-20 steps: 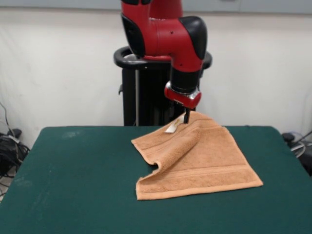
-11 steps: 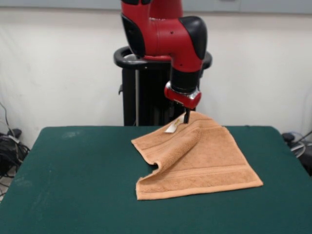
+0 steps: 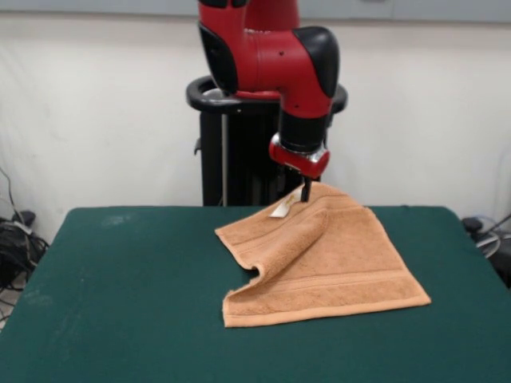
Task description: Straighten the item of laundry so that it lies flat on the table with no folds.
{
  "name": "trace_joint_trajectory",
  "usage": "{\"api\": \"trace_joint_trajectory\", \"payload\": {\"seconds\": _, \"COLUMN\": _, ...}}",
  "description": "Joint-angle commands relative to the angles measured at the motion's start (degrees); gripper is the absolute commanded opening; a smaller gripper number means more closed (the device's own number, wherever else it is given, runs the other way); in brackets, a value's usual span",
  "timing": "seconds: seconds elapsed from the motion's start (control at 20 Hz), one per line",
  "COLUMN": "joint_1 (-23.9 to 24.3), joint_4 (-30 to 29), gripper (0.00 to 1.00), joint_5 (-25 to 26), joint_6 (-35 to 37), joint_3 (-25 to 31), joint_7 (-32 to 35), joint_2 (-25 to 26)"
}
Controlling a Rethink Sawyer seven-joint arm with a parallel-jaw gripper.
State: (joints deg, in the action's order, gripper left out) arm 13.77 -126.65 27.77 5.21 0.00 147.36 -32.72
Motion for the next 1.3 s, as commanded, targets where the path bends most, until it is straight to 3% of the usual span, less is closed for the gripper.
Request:
{"api": "trace_joint_trajectory", "payload": {"seconds": 0.05, "joint_1": -0.5, "joint_4": 7.5, "gripper": 1.00, "joint_5": -3.2, "joint_6": 14.5, "joint_3": 0.7, "joint_7": -5.7, "joint_2": -20.5}}
{"api": "trace_joint_trajectory", "payload": {"seconds": 0.7, "joint_1": -0.4, "joint_4": 8.3, "gripper": 1.00, "joint_5": -3.0, "joint_6": 13.6, "joint_3": 1.1, "joint_7": -5.4, "joint_2": -19.3}}
{"api": "trace_joint_trajectory", "payload": {"seconds": 0.95, "joint_1": -3.3, "joint_4": 8.0, "gripper": 1.00, "joint_5": -3.2, "joint_6": 13.7, "joint_3": -2.1, "joint_7": -3.5, "joint_2": -20.2}}
{"api": "trace_joint_trajectory", "payload": {"seconds": 1.3, "joint_1": -0.3, "joint_4": 8.4, "gripper": 1.00, "joint_5": -2.4, "joint_6": 10.9, "joint_3": 2.0, "joint_7": -4.5, "joint_2": -17.8}}
